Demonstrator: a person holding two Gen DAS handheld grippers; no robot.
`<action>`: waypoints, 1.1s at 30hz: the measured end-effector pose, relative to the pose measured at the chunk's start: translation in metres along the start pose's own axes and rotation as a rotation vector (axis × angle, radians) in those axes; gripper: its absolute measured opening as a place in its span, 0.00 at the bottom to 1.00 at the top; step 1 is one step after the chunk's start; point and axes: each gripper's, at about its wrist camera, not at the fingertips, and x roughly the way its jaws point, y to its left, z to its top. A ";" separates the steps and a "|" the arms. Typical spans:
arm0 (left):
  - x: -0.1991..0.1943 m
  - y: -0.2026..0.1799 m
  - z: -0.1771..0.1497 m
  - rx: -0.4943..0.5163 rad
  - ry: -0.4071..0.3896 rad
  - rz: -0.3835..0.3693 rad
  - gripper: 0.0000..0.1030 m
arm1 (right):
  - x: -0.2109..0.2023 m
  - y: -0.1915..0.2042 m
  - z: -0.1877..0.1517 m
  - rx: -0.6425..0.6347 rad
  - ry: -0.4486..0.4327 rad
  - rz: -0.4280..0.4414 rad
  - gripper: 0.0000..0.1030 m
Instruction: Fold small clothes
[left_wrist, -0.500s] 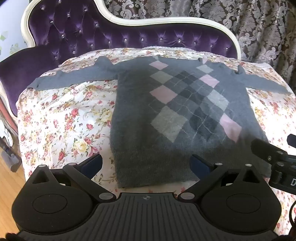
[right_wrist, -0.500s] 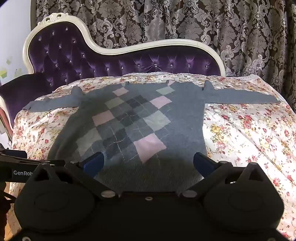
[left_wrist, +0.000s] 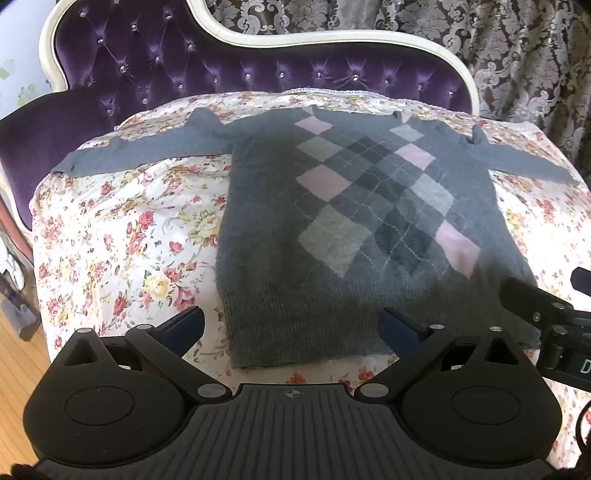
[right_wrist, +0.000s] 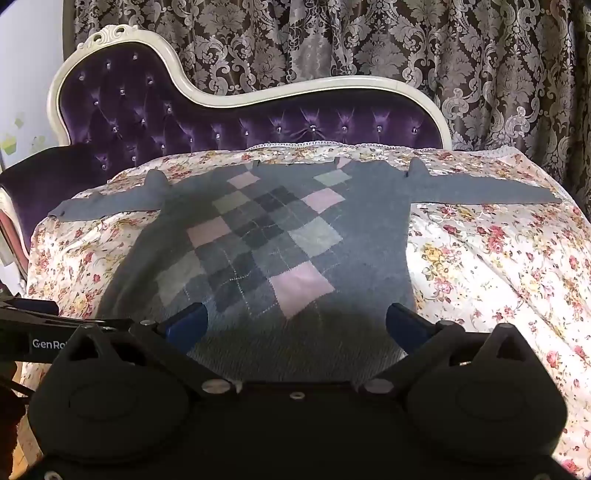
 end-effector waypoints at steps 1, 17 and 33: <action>0.000 0.000 0.000 0.001 0.000 0.001 0.98 | 0.000 0.001 0.000 0.000 0.002 -0.001 0.99; 0.003 0.003 -0.003 -0.005 0.005 0.003 0.98 | 0.004 -0.006 -0.006 0.012 0.022 0.005 0.99; 0.006 0.011 -0.004 -0.029 0.012 0.021 0.98 | 0.006 -0.006 -0.008 0.016 0.038 0.002 0.99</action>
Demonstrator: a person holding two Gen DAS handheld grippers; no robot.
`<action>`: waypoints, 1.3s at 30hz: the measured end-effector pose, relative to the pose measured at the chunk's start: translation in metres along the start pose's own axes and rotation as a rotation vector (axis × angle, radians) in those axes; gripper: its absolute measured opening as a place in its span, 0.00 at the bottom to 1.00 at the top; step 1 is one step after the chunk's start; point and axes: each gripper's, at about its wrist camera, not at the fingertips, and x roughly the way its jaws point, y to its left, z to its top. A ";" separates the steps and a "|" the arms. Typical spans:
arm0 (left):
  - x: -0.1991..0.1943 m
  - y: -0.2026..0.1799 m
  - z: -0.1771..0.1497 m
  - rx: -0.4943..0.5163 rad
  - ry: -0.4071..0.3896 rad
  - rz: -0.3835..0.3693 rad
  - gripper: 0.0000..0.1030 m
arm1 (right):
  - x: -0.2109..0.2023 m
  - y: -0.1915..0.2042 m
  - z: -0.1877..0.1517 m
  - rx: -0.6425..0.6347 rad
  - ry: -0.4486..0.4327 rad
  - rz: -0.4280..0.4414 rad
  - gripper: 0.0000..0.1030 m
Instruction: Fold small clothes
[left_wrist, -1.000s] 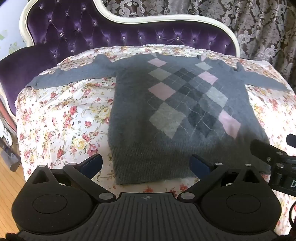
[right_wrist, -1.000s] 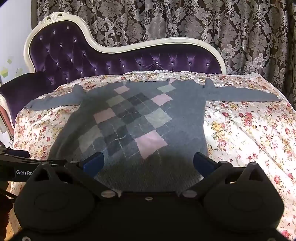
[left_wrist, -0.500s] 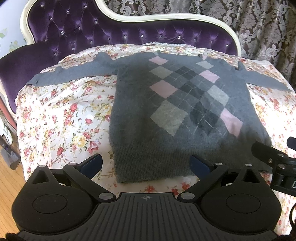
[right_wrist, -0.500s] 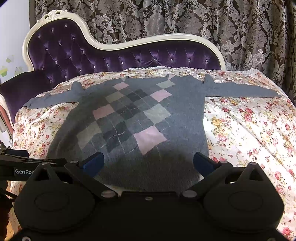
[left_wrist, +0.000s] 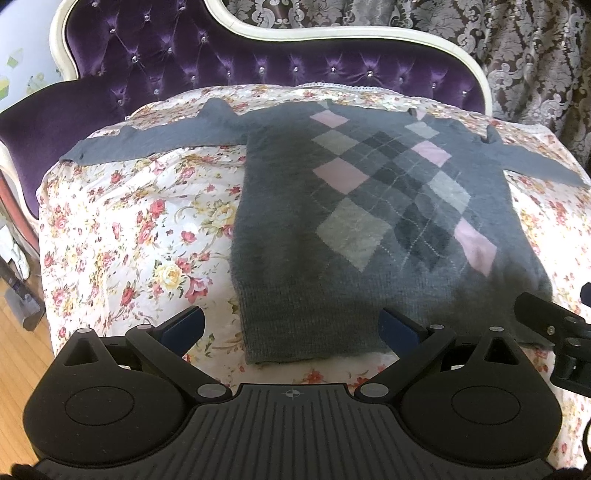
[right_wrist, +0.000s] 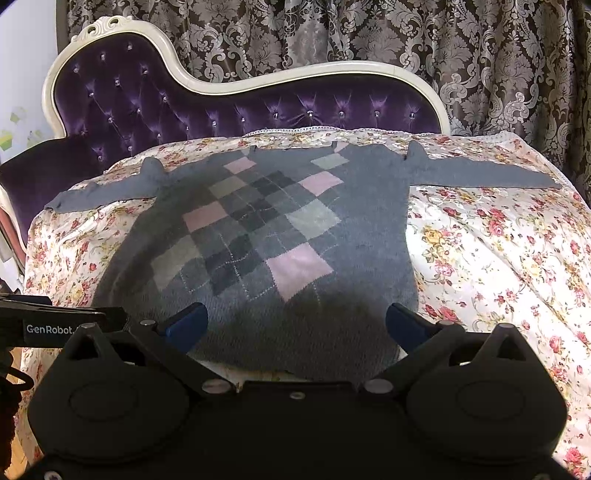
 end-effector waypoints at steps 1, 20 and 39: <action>0.000 0.000 0.000 0.000 0.001 0.000 0.98 | 0.000 0.001 0.000 -0.001 0.001 0.001 0.99; 0.003 0.001 -0.003 -0.003 0.009 -0.007 0.98 | 0.004 0.006 -0.001 -0.007 0.018 0.012 0.99; 0.008 0.000 0.004 0.003 0.006 -0.020 0.98 | 0.010 0.006 0.000 -0.003 0.032 0.022 0.99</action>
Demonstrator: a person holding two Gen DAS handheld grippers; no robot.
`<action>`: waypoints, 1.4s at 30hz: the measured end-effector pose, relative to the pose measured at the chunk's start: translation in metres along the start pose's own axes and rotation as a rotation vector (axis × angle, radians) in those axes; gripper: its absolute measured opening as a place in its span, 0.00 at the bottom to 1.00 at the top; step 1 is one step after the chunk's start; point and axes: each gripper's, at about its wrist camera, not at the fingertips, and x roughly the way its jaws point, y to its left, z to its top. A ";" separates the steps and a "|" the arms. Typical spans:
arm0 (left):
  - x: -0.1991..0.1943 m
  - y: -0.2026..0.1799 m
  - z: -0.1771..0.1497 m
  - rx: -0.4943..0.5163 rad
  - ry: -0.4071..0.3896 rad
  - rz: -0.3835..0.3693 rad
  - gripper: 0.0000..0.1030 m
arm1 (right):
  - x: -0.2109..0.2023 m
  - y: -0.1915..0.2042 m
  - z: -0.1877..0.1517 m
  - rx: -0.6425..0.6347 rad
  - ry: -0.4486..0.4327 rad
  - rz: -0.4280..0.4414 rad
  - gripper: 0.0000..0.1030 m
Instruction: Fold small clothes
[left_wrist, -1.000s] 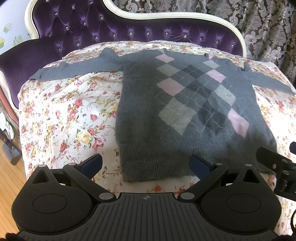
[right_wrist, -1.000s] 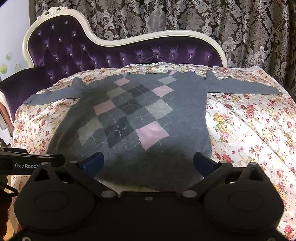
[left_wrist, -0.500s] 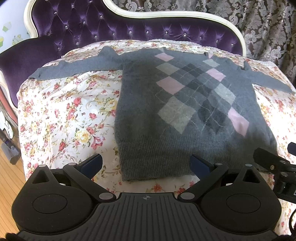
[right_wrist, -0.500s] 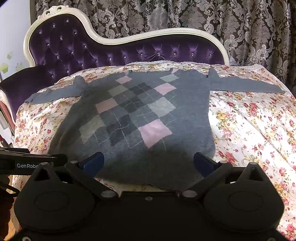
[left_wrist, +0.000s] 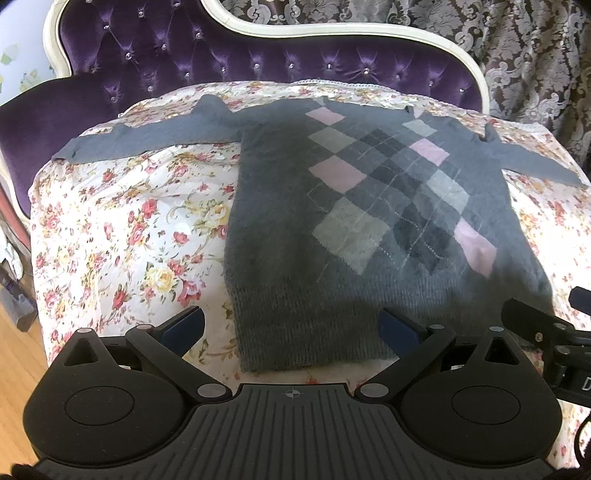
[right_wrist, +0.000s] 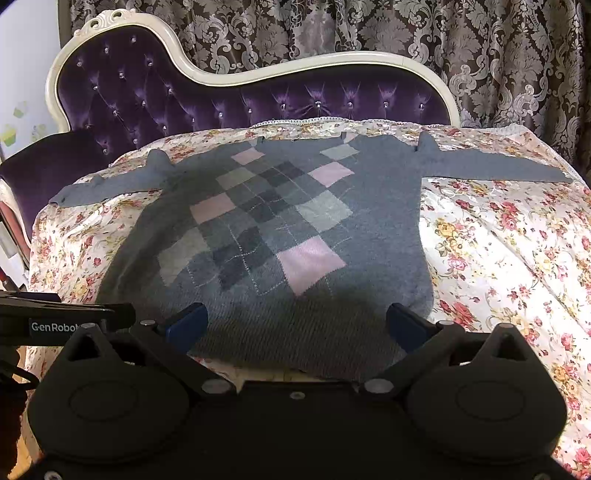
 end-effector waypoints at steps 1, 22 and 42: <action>0.001 0.000 0.002 0.002 -0.001 -0.002 0.98 | 0.001 0.000 0.000 0.001 0.003 0.001 0.99; 0.056 -0.020 0.078 0.172 -0.096 0.016 0.98 | 0.052 -0.063 0.062 0.236 0.118 0.145 0.99; 0.021 -0.008 0.127 0.071 -0.152 -0.085 0.90 | 0.050 -0.117 0.100 0.391 0.151 0.201 0.99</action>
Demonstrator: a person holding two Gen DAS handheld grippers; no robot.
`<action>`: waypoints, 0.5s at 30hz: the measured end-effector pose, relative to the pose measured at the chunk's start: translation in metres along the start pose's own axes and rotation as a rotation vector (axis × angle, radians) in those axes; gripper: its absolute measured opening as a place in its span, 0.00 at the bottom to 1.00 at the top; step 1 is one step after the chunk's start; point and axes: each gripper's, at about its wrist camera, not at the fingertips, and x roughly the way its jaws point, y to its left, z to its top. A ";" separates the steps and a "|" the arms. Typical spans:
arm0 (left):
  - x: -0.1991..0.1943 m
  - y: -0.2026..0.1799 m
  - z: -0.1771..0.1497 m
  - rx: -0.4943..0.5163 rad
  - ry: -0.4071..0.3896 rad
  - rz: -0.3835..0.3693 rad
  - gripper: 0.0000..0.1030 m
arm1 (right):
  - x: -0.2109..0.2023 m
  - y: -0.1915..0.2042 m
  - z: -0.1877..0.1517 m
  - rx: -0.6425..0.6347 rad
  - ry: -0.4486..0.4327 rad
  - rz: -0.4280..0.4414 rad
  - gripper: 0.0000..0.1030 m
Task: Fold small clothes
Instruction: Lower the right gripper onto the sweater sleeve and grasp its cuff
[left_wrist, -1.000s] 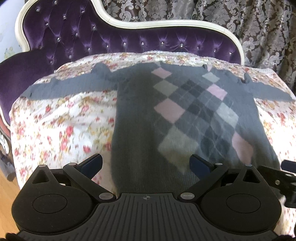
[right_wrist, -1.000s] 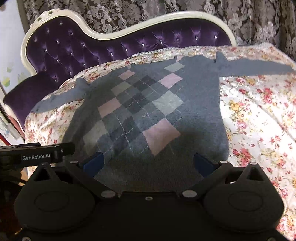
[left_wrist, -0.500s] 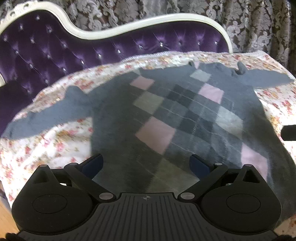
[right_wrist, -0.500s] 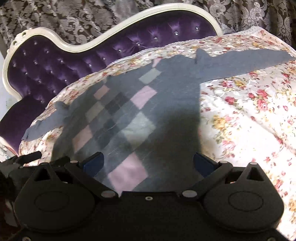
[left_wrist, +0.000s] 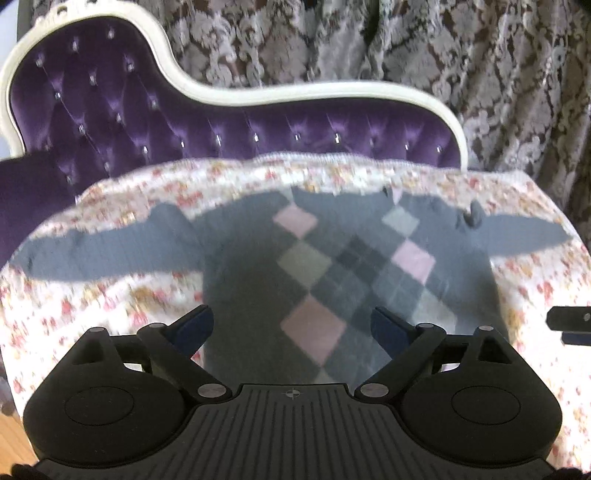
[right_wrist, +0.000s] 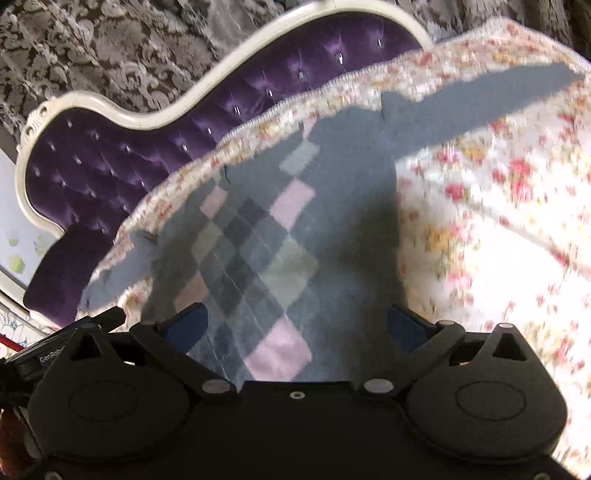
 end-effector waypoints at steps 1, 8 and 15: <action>0.001 0.000 0.004 -0.003 -0.010 0.003 0.90 | -0.002 0.000 0.006 -0.008 -0.020 -0.005 0.99; 0.030 -0.007 0.017 -0.019 -0.019 0.030 0.90 | 0.009 -0.028 0.045 -0.035 -0.090 -0.046 0.99; 0.080 -0.011 0.017 -0.017 0.003 0.056 0.90 | 0.035 -0.088 0.075 0.027 -0.150 -0.078 0.99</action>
